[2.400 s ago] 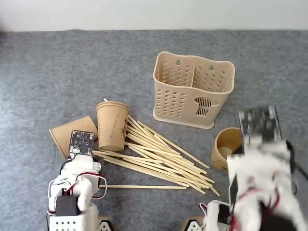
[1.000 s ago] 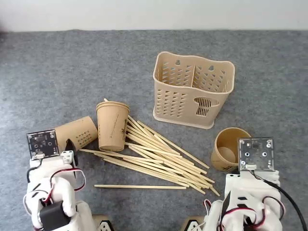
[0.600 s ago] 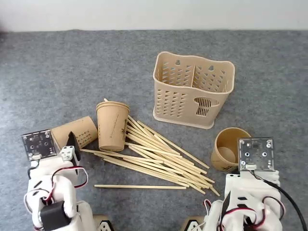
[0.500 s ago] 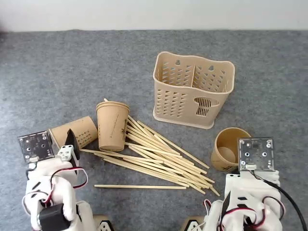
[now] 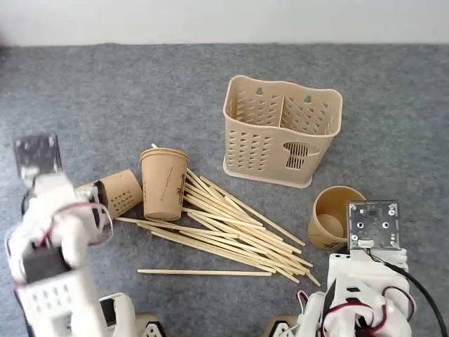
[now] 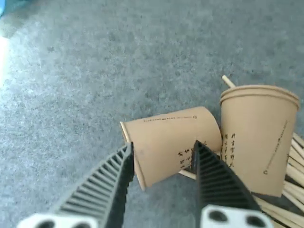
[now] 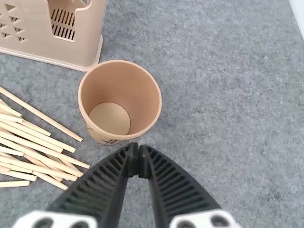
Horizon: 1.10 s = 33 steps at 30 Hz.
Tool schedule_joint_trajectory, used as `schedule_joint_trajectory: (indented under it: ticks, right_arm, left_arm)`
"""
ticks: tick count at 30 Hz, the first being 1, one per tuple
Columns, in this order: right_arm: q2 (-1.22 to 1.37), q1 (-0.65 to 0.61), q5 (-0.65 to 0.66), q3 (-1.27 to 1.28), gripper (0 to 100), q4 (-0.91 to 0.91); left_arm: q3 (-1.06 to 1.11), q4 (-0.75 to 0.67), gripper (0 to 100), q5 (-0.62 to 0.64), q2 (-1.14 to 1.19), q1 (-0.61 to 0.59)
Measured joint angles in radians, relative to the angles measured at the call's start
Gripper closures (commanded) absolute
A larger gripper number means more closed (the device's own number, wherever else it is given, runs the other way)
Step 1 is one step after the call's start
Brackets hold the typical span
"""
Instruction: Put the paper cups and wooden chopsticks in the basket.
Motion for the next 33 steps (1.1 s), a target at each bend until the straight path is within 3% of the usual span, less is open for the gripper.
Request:
schedule_joint_trajectory:
  ticks: [10, 15, 29, 33]
  right_arm:
    - [0.0, 0.0, 0.0, 0.0, 99.0, 0.0]
    - [0.0, 0.0, 0.0, 0.009, 99.0, -0.002]
    - [0.0, 0.0, 0.0, 0.138, 99.0, -0.058]
    - [0.0, 0.0, 0.0, 0.138, 99.0, -0.058]
  left_arm:
    - [-0.21, -0.011, 69, -0.068, 0.565, -0.14]
    - [-0.241, -0.064, 69, -0.092, 0.756, -0.155]
    - [-0.292, -0.187, 70, -0.037, 0.89, -0.04]
    - [-0.292, -0.189, 79, -0.026, 0.895, 0.003]
